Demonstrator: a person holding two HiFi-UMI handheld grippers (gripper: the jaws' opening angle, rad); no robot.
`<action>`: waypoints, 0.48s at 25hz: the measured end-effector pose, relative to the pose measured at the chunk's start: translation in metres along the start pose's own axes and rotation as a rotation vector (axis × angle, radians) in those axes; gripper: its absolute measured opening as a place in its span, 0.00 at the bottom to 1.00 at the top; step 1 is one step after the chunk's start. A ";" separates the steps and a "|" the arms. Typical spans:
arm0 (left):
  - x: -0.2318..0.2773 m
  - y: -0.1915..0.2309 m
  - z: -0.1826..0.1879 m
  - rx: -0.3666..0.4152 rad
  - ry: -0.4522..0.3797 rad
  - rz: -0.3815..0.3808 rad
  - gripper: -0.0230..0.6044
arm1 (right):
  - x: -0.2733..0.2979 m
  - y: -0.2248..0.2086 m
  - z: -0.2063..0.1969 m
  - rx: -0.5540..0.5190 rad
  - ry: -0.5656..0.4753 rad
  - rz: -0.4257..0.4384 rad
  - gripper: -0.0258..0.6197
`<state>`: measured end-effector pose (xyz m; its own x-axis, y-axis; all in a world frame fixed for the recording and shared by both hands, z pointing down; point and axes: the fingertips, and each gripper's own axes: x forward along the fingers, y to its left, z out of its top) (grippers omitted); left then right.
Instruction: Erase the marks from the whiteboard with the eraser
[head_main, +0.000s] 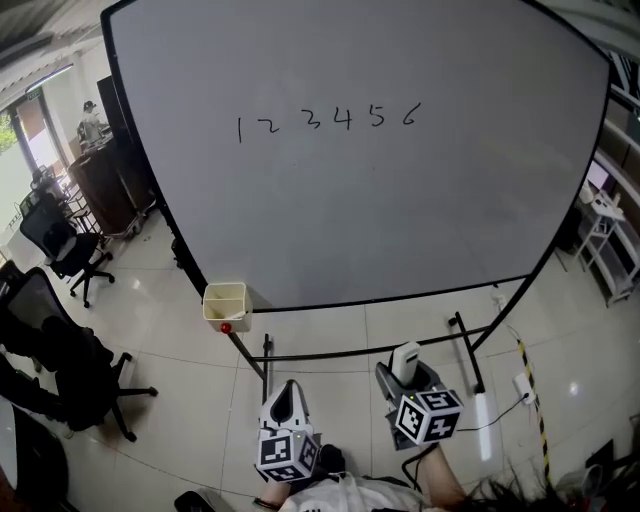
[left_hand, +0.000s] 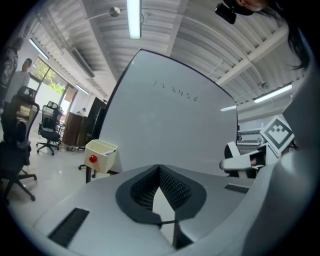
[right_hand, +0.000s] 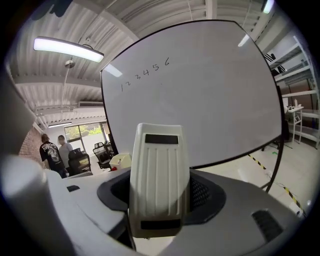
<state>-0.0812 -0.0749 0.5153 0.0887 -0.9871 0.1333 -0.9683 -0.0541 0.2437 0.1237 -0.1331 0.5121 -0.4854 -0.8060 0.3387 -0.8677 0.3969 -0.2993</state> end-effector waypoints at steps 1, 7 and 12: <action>-0.008 -0.008 0.000 0.009 -0.007 -0.003 0.03 | -0.018 -0.003 -0.014 0.015 -0.003 -0.007 0.47; -0.072 -0.077 -0.028 0.104 0.006 -0.034 0.03 | -0.105 -0.009 -0.068 0.053 0.012 0.004 0.47; -0.120 -0.131 -0.063 0.136 0.047 -0.080 0.03 | -0.157 -0.009 -0.098 0.084 0.038 0.058 0.47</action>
<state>0.0495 0.0601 0.5276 0.1750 -0.9707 0.1647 -0.9801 -0.1557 0.1235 0.1976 0.0328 0.5490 -0.5400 -0.7648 0.3514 -0.8266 0.4032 -0.3928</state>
